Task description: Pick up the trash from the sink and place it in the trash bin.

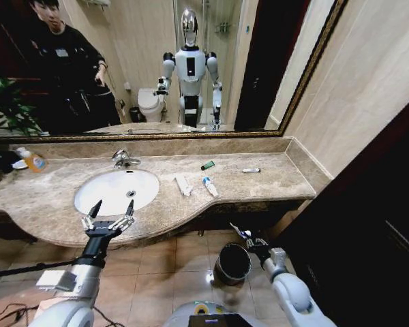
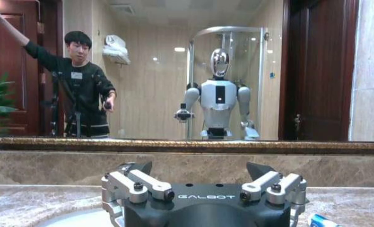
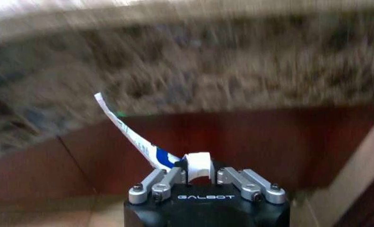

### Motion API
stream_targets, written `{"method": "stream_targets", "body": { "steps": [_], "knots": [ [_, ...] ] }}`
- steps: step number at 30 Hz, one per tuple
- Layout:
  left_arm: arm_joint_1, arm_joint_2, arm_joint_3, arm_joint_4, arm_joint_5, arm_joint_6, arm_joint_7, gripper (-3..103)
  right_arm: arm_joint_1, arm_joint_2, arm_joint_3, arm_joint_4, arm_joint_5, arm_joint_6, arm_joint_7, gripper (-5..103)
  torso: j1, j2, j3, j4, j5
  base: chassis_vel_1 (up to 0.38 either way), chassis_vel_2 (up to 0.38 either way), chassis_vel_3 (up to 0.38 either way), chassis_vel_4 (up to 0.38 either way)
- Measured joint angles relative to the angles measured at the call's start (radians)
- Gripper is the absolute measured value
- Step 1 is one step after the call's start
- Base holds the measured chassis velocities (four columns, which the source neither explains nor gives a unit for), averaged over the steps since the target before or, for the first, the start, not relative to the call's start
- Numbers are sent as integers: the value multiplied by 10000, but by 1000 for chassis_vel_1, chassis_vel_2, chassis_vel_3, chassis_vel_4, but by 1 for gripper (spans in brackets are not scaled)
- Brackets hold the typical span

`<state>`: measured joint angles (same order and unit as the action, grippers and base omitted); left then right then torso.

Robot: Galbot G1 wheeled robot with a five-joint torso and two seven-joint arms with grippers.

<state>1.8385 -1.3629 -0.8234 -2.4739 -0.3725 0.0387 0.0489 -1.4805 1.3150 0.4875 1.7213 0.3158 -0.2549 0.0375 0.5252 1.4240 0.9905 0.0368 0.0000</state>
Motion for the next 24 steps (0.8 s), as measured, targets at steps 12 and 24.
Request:
{"method": "stream_targets", "body": {
  "steps": [12,24],
  "knots": [
    [0,0,0,0,0,0,0,100,1081,979,127,-2875,-366,597,13,20,0,0,0,0,-1,0,0,0,0],
    [0,0,0,0,0,0,0,100,1483,1365,120,-4078,8,755,186,28,0,1,0,0,-1,0,0,0,0]
  ]
}}
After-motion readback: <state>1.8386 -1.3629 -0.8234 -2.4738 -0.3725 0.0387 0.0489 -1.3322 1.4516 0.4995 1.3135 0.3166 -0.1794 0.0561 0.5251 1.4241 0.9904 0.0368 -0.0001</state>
